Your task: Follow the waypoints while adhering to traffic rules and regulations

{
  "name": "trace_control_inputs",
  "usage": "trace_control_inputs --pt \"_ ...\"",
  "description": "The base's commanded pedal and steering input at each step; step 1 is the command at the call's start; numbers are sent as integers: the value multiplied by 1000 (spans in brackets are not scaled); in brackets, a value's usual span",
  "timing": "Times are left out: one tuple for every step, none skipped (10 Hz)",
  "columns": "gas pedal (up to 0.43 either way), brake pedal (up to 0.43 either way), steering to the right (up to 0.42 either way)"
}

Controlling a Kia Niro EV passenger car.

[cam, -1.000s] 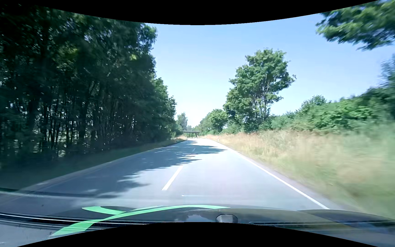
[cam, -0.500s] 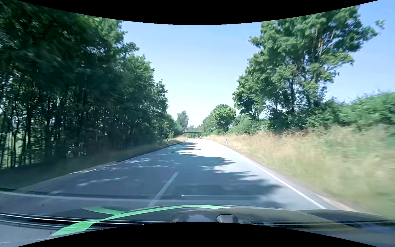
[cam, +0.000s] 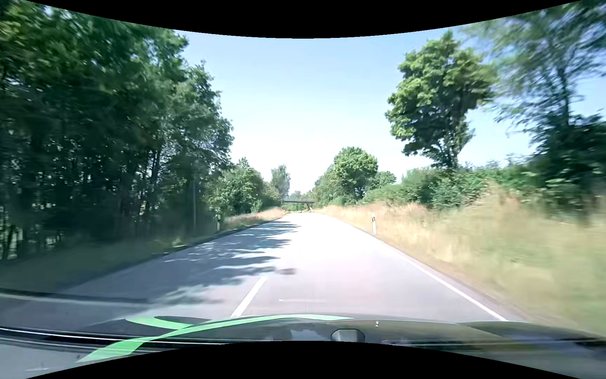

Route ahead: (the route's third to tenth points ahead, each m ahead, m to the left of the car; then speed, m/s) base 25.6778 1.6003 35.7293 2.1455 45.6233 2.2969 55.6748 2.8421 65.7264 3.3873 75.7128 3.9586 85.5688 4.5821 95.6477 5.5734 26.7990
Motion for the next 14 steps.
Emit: trace_control_inputs --pt "311 0 -9" --pt "319 0 -9" --pt "319 0 -9" --pt "311 0 -8" --pt "287 0 -8" --pt "268 0 -6" --pt "268 0 -6" --pt "268 0 -6" --pt "260 0 -6" --pt "248 0 -5" --pt "240 0 -6" --pt "228 0 -5" --pt "209 0 -6" --pt "209 0 -6"
